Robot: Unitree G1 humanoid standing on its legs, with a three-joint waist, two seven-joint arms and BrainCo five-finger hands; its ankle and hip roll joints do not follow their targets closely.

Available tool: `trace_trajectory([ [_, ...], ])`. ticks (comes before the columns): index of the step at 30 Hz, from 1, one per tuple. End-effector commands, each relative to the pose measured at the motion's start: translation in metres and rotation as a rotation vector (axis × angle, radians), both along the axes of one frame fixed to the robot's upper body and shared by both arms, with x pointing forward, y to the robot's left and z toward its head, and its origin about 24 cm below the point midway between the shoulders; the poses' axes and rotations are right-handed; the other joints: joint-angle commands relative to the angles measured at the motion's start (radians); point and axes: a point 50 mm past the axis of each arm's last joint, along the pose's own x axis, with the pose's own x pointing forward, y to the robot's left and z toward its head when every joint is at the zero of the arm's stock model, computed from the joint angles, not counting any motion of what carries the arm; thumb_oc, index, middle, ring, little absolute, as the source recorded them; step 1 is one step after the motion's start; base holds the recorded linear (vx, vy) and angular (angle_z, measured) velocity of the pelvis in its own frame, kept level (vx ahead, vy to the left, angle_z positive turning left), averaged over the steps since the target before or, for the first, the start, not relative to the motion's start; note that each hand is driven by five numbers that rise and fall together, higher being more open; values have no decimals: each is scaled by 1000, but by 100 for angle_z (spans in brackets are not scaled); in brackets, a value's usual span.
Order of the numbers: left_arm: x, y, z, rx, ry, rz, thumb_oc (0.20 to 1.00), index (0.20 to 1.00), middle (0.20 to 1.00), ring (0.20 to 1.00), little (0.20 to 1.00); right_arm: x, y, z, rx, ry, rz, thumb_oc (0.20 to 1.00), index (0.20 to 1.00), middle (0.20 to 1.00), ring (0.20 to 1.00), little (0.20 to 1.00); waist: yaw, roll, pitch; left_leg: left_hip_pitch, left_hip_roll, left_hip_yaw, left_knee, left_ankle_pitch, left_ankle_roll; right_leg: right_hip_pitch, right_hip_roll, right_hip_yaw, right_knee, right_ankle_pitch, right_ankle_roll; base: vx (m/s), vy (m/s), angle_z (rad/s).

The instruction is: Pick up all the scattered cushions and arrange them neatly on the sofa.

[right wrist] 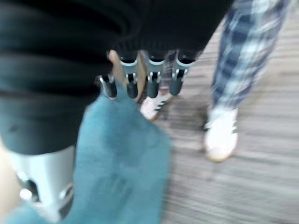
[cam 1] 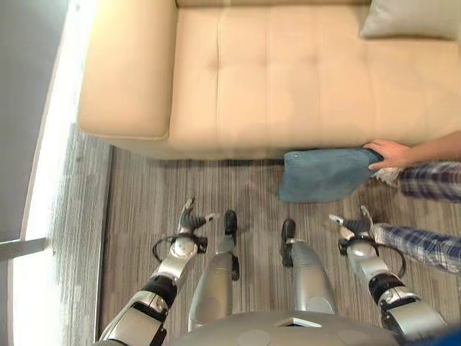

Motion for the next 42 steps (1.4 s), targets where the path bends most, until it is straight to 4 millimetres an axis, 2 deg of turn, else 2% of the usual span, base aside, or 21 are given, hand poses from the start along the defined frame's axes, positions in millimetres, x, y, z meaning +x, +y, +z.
trace_trajectory([
  [1, 17, 6, 6, 37, 4, -31, 1000, 1000, 1000, 1000, 1000, 20, -3, 11, -37, -19, 66, 1000, 1000, 1000, 1000, 1000, 6, -28, 83, 65, -16, -21, 30, -122, -26, 158, -23, -48, -323, 215, 85, 108, -43, 3],
  [2, 7, 9, -2, 40, 51, -15, 1000, 1000, 1000, 1000, 1000, 13, -4, 6, -33, 12, 64, 1000, 1000, 1000, 1000, 1000, 8, -29, 76, 88, -12, -19, 21, -124, -28, 183, -18, -45, -333, 211, 85, 156, -48, -2],
  [4, -38, 21, -30, 73, 248, 13, 1000, 1000, 1000, 1000, 1000, -18, -8, -14, -16, 148, 48, 1000, 1000, 1000, 1000, 1000, 11, -28, 12, 173, -3, -11, -21, -120, -29, 277, 2, -51, -379, 198, 88, 157, -51, 0],
  [9, -68, 30, -41, 85, 354, 19, 1000, 1000, 1000, 1000, 1000, -45, -10, -27, 3, 242, 56, 1000, 1000, 1000, 1000, 1000, 16, -25, -24, 250, 24, -13, -35, -119, -43, 369, 33, -65, -388, 157, 74, 57, -96, 8],
  [13, -75, 30, -44, 75, 378, 16, 1000, 1000, 1000, 1000, 1000, -56, -11, -32, 7, 283, 62, 1000, 1000, 1000, 1000, 1000, 20, -35, -25, 252, 35, -37, 50, -140, -48, 429, 63, -64, -430, 146, 53, 2, -142, 26],
  [14, -76, 29, -44, 73, 379, 13, 1000, 1000, 1000, 1000, 1000, -57, -12, -32, 2, 285, 67, 1000, 1000, 1000, 1000, 1000, 21, -39, -24, 243, 27, -45, 80, -149, -49, 439, 64, -65, -436, 146, 50, -60, -101, 17],
  [15, -72, 26, -44, 62, 368, -2, 1000, 1000, 1000, 1000, 1000, -56, -14, -31, -5, 290, 77, 1000, 1000, 1000, 1000, 1000, 23, -51, -16, 222, -21, -60, 147, -178, -45, 450, 55, -62, -443, 152, 46, -51, -44, 36],
  [18, -70, 22, -44, 66, 366, -31, 1000, 1000, 1000, 1000, 1000, -59, -18, -31, -7, 299, 73, 1000, 1000, 1000, 1000, 1000, 17, -56, -28, 218, -65, -36, 153, -209, -26, 459, 57, -60, -447, 156, 49, -9, 6, 31],
  [20, -68, 19, -44, 58, 357, -40, 1000, 1000, 1000, 1000, 1000, -54, -19, -29, -24, 299, 92, 1000, 1000, 1000, 1000, 1000, 29, -55, -27, 211, -117, -88, 149, -224, -6, 424, 66, -39, -423, 162, 47, -26, 98, -6],
  [22, -75, 21, -46, 54, 378, -30, 1000, 1000, 1000, 1000, 1000, -54, -17, -30, -30, 318, 126, 1000, 1000, 1000, 1000, 1000, 41, -52, -34, 242, -114, -88, 107, -221, 12, 400, 71, -43, -357, 147, 52, 41, 114, -38],
  [24, -76, 29, -44, 61, 374, -8, 1000, 1000, 1000, 1000, 1000, -42, -10, -27, -38, 293, 169, 1000, 1000, 1000, 1000, 1000, 63, -48, -5, 280, -99, -77, 70, -206, 31, 338, 53, -53, -204, 127, 73, -8, 104, -103],
  [26, -75, 33, -43, 69, 369, 1, 1000, 1000, 1000, 1000, 1000, -37, -7, -26, -35, 286, 185, 1000, 1000, 1000, 1000, 1000, 68, -46, 5, 295, -94, -76, 58, -203, 41, 318, 34, -43, -181, 128, 92, 15, -30, -113],
  [28, -75, 35, -42, 77, 370, 4, 1000, 1000, 1000, 1000, 1000, -34, -10, -24, -47, 280, 191, 1000, 1000, 1000, 1000, 1000, 65, -33, 4, 304, -79, -87, 43, -206, 43, 314, 7, 12, -215, 146, 91, 91, -189, -23],
  [29, -72, 35, -41, 78, 358, 8, 1000, 1000, 1000, 1000, 1000, -30, -12, -21, -60, 274, 187, 1000, 1000, 1000, 1000, 1000, 62, -25, 7, 304, -64, -98, 47, -213, 35, 293, -32, 56, -259, 193, 99, 93, -202, 10],
  [33, -75, 38, -42, 83, 368, 28, 1000, 1000, 1000, 1000, 1000, -30, -10, -21, -56, 274, 195, 1000, 1000, 1000, 1000, 1000, 65, -53, -4, 314, -40, -82, 53, -230, -1, 345, -79, -14, -358, 237, 131, 152, -358, 19],
  [34, -76, 37, -43, 77, 371, 38, 1000, 1000, 1000, 1000, 1000, -31, -10, -22, -57, 269, 198, 1000, 1000, 1000, 1000, 1000, 61, -48, -16, 313, 13, -97, 28, -210, -41, 345, -48, -17, -355, 212, 120, 161, -409, 32],
  [36, -77, 36, -43, 77, 373, 32, 1000, 1000, 1000, 1000, 1000, -32, -10, -22, -50, 267, 194, 1000, 1000, 1000, 1000, 1000, 56, -44, -18, 315, 30, -102, 19, -203, -51, 355, -38, -30, -360, 202, 114, 120, -344, 28],
  [38, -71, 29, -43, 64, 358, 13, 1000, 1000, 1000, 1000, 1000, -40, -14, -24, -48, 281, 164, 1000, 1000, 1000, 1000, 1000, 42, -37, -5, 284, 68, -108, 56, -182, -75, 393, 3, -67, -382, 161, 79, 108, -457, 65],
  [39, -65, 24, -41, 57, 342, -7, 1000, 1000, 1000, 1000, 1000, -42, -16, -25, -44, 282, 141, 1000, 1000, 1000, 1000, 1000, 27, -44, 0, 253, 82, -31, 120, -176, -73, 417, 4, -93, -398, 148, 67, 71, -317, 87],
  [40, -64, 22, -41, 51, 336, -14, 1000, 1000, 1000, 1000, 1000, -43, -17, -25, -40, 285, 136, 1000, 1000, 1000, 1000, 1000, 26, -47, 2, 245, 75, -8, 145, -185, -67, 427, 8, -99, -409, 148, 63, 33, -235, 93],
  [42, -60, 18, -40, 44, 329, -36, 1000, 1000, 1000, 1000, 1000, -48, -17, -27, -30, 293, 125, 1000, 1000, 1000, 1000, 1000, 26, -57, 2, 211, 5, 12, 187, -221, -36, 449, 20, -105, -434, 152, 57, 61, -162, 60],
])
